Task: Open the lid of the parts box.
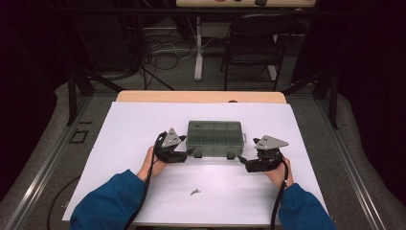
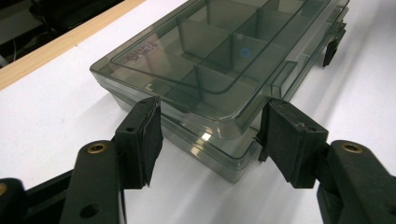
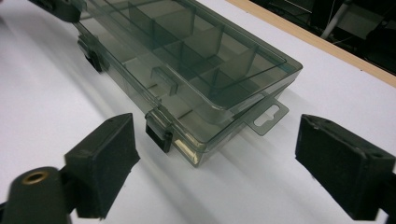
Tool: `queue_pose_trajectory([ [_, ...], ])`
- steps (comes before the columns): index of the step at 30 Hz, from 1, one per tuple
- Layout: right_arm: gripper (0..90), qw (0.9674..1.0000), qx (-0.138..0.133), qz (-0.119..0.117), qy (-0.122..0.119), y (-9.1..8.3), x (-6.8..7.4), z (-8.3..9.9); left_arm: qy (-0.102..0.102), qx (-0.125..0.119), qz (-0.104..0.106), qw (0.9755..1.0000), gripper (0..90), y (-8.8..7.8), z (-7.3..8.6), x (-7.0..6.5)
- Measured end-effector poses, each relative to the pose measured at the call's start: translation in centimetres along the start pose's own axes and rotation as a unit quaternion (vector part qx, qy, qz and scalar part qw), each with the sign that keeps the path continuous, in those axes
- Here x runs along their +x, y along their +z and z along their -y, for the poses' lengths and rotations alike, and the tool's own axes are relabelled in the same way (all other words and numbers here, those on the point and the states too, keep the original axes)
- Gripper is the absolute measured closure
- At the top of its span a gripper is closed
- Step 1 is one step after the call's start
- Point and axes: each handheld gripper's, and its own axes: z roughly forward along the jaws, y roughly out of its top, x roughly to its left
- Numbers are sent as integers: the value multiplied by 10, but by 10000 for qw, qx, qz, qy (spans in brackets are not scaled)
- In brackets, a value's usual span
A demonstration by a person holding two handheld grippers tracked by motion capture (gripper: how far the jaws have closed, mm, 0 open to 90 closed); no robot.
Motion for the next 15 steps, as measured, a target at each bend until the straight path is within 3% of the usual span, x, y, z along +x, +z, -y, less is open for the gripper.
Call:
queue_pose_trajectory([
  [15,279,9980,96,207,-595,18,0,-4,43,-103,-42,9999,427,-2,0,2],
])
